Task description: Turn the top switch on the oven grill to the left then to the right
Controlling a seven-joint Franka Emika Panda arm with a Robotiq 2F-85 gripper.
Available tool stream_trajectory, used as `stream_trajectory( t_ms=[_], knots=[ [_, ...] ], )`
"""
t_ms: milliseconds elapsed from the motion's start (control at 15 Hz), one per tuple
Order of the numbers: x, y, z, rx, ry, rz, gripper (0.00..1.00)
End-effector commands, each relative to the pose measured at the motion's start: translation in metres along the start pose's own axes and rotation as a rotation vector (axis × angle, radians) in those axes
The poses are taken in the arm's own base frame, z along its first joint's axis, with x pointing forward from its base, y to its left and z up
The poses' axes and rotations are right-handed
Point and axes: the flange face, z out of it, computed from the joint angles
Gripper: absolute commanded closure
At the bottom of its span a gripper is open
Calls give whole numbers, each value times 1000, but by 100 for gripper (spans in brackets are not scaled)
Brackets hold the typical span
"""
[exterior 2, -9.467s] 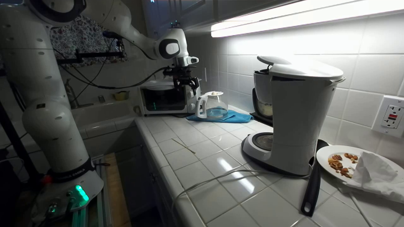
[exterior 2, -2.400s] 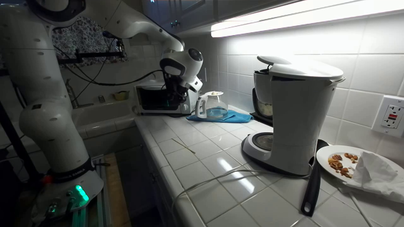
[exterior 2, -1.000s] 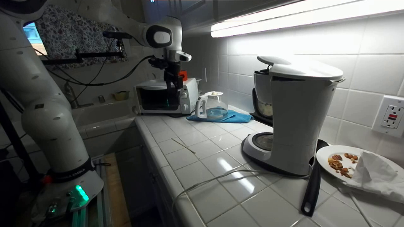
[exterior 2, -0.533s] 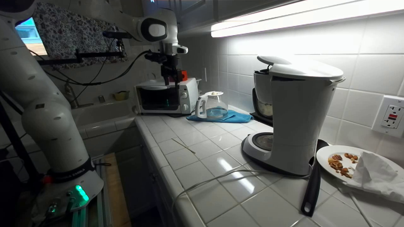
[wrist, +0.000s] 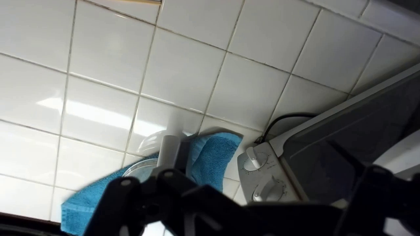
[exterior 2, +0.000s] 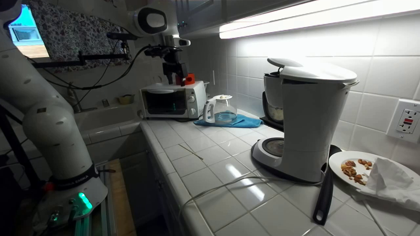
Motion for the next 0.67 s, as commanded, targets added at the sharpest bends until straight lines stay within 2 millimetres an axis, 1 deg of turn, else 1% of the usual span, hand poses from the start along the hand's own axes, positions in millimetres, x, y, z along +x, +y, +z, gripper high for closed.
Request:
stream_trajectory(
  t_ms=[0, 200, 267, 600],
  knots=[
    [-12, -7, -11, -21, 46, -52, 0],
    [-12, -11, -15, -32, 58, -57, 0],
    [-3, -8, -14, -9, 34, -35, 0],
    [-2, -8, -12, -8, 31, -34, 0]
  ],
)
